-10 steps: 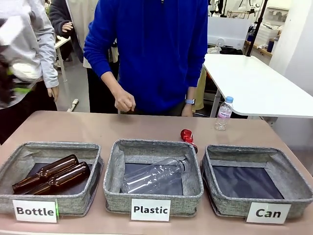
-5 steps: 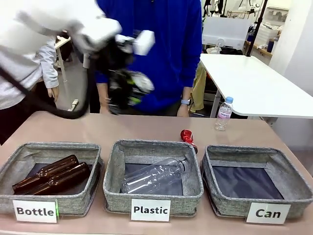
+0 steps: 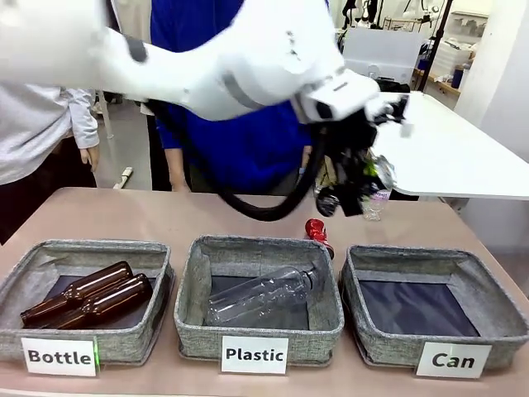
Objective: Sort the can waste into the basket.
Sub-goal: Pick up the can waste from the table and place it in the right Fabric basket.
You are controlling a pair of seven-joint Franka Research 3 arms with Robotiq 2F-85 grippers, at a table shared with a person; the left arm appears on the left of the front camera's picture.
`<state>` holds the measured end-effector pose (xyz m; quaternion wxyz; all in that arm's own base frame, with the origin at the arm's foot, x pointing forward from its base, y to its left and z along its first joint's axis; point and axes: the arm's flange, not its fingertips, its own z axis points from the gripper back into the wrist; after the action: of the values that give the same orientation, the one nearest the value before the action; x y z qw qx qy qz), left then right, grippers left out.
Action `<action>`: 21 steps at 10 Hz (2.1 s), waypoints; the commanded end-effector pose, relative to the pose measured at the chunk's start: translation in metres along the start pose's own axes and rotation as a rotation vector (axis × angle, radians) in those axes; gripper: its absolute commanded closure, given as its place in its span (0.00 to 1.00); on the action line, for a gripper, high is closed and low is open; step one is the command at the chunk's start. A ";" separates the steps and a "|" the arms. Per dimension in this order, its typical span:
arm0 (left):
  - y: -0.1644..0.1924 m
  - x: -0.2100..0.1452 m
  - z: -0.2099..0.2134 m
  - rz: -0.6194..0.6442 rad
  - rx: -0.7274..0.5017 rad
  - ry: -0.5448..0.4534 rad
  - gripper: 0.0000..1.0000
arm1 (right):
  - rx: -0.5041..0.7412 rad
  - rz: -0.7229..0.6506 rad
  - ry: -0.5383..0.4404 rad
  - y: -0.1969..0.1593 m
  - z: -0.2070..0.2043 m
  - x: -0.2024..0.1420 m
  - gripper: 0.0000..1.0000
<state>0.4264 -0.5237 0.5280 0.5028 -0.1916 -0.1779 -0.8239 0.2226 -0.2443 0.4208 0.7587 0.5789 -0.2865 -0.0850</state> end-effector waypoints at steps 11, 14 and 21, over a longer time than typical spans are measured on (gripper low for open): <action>0.044 0.055 -0.112 -0.086 -0.074 0.077 0.00 | -0.113 -0.130 -0.099 -0.027 0.093 -0.034 0.00; 0.039 0.057 -0.111 -0.084 -0.079 0.072 0.09 | -0.113 -0.130 -0.099 -0.027 0.093 -0.034 0.00; 0.028 0.044 -0.065 -0.054 -0.087 0.010 0.00 | -0.114 -0.144 -0.088 -0.030 0.098 -0.034 0.00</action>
<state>0.4258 -0.6224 0.4789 0.4656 -0.1884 -0.1511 -0.8514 0.1485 -0.3191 0.3971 0.7688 0.5500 -0.2713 -0.1814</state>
